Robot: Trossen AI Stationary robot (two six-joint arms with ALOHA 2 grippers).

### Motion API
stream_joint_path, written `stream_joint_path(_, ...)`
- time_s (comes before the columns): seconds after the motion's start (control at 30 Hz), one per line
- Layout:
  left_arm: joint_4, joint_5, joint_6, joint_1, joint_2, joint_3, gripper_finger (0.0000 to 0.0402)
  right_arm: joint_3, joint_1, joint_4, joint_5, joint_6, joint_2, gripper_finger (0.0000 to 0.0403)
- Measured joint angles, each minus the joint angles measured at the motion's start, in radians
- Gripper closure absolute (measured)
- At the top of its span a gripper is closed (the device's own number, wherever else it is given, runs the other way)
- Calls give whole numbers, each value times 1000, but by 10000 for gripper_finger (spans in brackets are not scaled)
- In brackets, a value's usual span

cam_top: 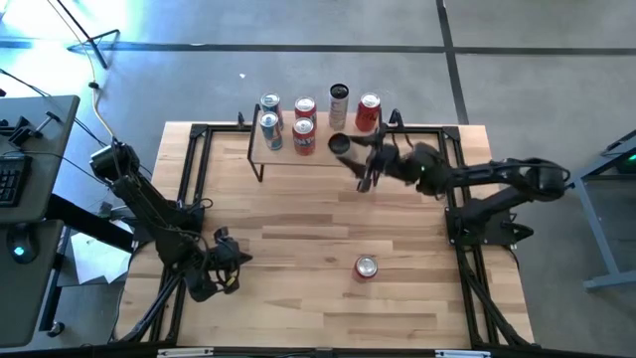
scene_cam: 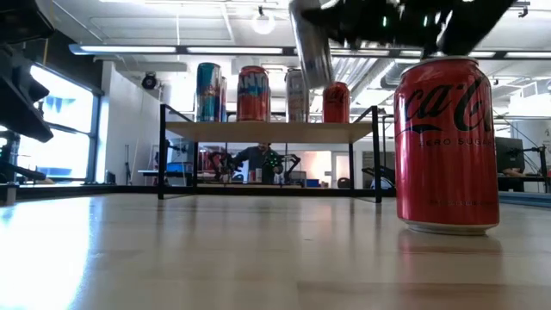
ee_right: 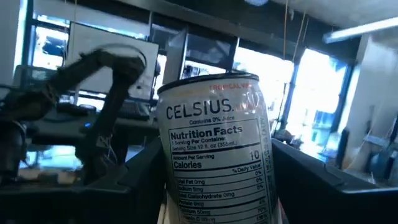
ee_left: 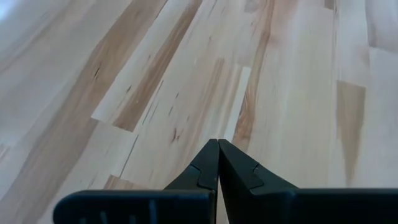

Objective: Place canned beverage on shelf
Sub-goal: Put the white and yellow soda can on the shelf aligned with the other white and yellow soda can

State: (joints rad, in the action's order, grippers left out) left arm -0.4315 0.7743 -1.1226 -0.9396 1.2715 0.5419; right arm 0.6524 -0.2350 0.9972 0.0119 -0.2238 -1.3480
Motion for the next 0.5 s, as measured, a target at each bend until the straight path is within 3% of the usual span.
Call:
stream_joint_path(0.17, 16, 1, 13, 18, 0, 0, 401, -13, -153, 155, 132, 144, -81, 168)
stream_joint_path(0.5, 47, -6, 43, 30, 0, 0, 401, 29, -218, 231, 153, 196, -253, 168)
